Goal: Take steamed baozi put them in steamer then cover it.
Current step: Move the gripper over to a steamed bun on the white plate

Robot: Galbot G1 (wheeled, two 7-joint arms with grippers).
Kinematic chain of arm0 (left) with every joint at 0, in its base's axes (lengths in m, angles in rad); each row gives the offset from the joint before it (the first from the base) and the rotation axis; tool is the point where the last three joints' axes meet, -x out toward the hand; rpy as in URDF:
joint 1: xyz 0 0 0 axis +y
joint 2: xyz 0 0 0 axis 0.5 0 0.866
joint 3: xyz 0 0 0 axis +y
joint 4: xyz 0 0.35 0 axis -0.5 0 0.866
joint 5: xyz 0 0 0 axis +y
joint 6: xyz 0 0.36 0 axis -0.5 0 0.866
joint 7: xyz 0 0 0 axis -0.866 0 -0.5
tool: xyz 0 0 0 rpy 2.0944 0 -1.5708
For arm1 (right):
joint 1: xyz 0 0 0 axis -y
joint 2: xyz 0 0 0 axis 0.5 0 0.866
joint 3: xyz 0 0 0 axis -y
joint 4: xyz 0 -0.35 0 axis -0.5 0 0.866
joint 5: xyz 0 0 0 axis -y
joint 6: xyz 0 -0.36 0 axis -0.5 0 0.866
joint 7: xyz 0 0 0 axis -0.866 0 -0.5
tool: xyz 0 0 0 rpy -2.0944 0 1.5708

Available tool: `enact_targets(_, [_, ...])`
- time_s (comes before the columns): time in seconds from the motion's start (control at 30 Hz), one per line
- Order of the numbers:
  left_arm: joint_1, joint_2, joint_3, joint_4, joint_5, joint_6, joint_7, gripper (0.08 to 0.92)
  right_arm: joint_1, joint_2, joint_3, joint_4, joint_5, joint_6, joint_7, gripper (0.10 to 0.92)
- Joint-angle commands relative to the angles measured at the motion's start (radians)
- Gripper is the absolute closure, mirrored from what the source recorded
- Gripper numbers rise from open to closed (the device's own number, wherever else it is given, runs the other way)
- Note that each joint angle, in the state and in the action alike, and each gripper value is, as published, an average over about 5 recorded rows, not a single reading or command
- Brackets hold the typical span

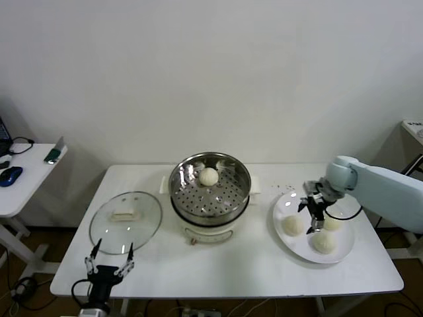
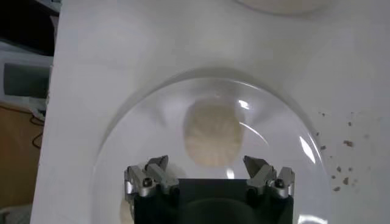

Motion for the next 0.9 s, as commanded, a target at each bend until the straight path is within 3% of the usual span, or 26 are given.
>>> enact_targets(0.03, [-0.007,0.001,0.001,0.006,0.003,0.002,0.001,0.177,-0.059,0.092,0.038,-0.102,-0.001,-0.024,0.007,0.203])
enact_targets(0.5, [-0.005,-0.001,-0.003,0.010,-0.001,-0.003,-0.003,0.177,-0.060,0.121,0.045,-0.159,-0.031,0.013,-0.036,0.205])
enact_targets(0.9, [0.000,-0.004,-0.006,0.004,-0.003,-0.005,-0.005,0.177,-0.051,0.110,0.039,-0.150,-0.026,0.026,-0.060,0.289])
